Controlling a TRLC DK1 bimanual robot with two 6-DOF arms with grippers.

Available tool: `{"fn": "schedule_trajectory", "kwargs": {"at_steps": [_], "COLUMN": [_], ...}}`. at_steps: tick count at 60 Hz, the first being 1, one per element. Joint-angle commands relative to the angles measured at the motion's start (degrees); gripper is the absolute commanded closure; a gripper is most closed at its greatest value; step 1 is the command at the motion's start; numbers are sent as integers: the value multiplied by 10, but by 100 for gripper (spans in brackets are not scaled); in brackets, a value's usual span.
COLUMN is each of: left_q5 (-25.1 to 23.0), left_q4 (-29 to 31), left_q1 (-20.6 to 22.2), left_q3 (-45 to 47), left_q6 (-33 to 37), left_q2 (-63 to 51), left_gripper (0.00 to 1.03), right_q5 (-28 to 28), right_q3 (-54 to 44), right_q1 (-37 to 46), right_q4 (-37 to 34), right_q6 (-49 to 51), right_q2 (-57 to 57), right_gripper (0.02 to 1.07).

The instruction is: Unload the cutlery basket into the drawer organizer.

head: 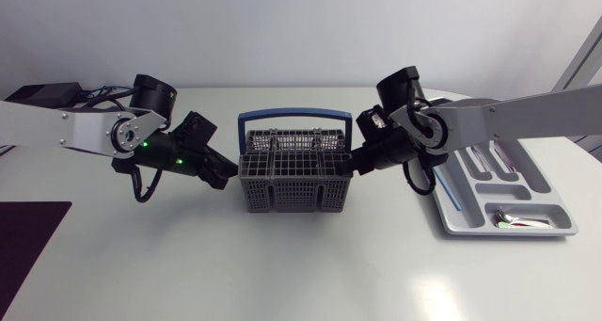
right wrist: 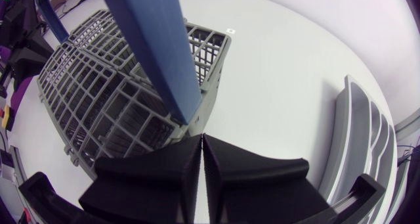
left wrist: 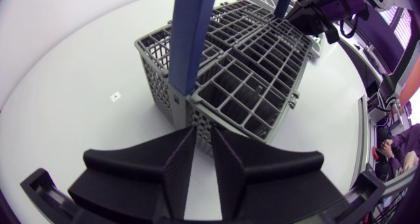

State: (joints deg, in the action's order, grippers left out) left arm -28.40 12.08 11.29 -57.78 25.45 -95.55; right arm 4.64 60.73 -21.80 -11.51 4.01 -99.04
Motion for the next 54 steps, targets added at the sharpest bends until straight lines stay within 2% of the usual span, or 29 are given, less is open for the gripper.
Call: {"fn": "schedule_trajectory", "kwargs": {"at_steps": [1,33,46,48,52,54], "left_q5": [-14,-14,-15,-15,-14,-15], "left_q4": [-2,-1,1,1,1,1], "left_q1": [-2,-12,-49,-55,-65,-72], "left_q3": [-14,-20,-12,-8,0,7], "left_q6": [-8,-8,-8,-9,-9,-10], "left_q2": [-11,-12,16,24,41,53], "left_gripper": [83,83,83,81,76,70], "right_q5": [4,-22,-73,-78,-87,-91], "right_q3": [24,18,-22,-31,-45,-53], "right_q1": [-18,-21,-2,3,10,12], "right_q4": [-4,-10,3,8,9,9], "right_q6": [-17,-22,-22,-21,-19,-18], "right_q2": [-19,-19,28,39,63,77], "right_gripper": [97,97,96,90,71,59]}}
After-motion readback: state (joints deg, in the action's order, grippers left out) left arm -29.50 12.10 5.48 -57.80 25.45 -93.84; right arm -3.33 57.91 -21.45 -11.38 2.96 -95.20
